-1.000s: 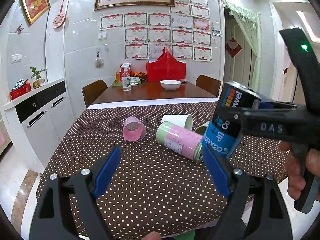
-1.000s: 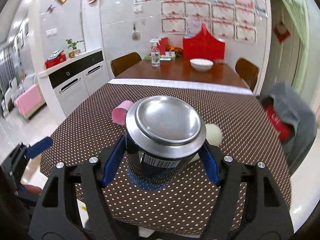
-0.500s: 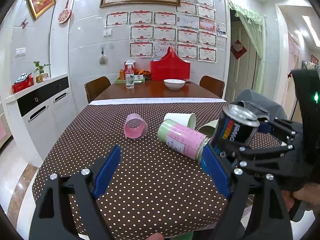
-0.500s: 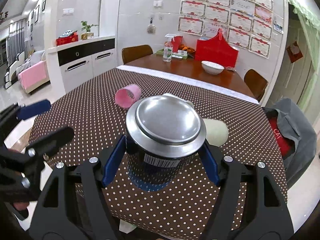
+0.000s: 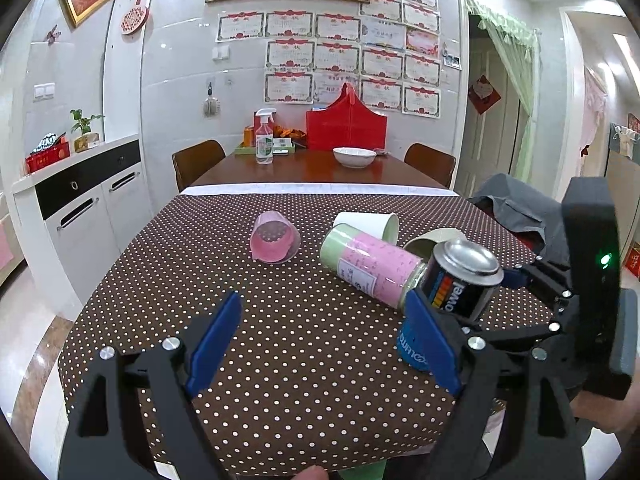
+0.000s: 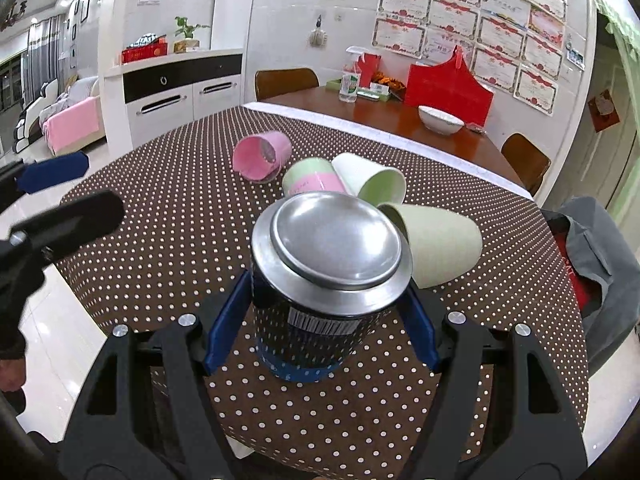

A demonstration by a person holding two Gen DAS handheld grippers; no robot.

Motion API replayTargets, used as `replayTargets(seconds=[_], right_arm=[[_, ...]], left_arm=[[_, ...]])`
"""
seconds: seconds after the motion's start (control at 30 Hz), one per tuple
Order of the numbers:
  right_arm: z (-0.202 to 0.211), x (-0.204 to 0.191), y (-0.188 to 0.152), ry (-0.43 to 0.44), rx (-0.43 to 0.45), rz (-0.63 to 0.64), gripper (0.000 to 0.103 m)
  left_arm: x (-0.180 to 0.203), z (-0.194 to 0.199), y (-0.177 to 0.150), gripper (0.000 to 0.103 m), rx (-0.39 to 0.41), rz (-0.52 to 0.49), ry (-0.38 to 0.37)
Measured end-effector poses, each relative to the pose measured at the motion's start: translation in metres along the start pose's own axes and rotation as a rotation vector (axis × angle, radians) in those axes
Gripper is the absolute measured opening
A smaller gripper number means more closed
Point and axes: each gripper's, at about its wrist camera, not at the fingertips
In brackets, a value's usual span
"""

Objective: Flip cup upside down
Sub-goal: 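Lower the upright can onto the tablecloth with the right tool and open it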

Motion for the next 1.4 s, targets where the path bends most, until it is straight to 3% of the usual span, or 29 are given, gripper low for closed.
replayTargets(seconds=[0.2, 0.33, 0.47, 1.4], right_arm=[[-0.003, 0.000, 0.000, -0.009, -0.007, 0.019, 0.072], [0.000, 0.002, 0.000, 0.001, 0.008, -0.010, 0.087], [0.003, 0.006, -0.001, 0.017, 0.017, -0.026, 0.092], [0.052, 0.015, 0.004, 0.069, 0.103, -0.093, 0.096]], left_arm=[[0.003, -0.001, -0.001, 0.082, -0.005, -0.006, -0.002], [0.004, 0.000, -0.001, 0.082, -0.005, -0.006, -0.002], [0.005, 0.002, 0.000, 0.082, -0.001, -0.008, 0.000], [0.016, 0.035, 0.014, 0.082, 0.058, -0.030, 0.011]])
Point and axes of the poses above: each gripper's, at about its wrist camera, not at the fingertips, and z roughly against the way its jaws point, x to its right, y to its top, and after that the axes turned 15 degrees about y, right-handed
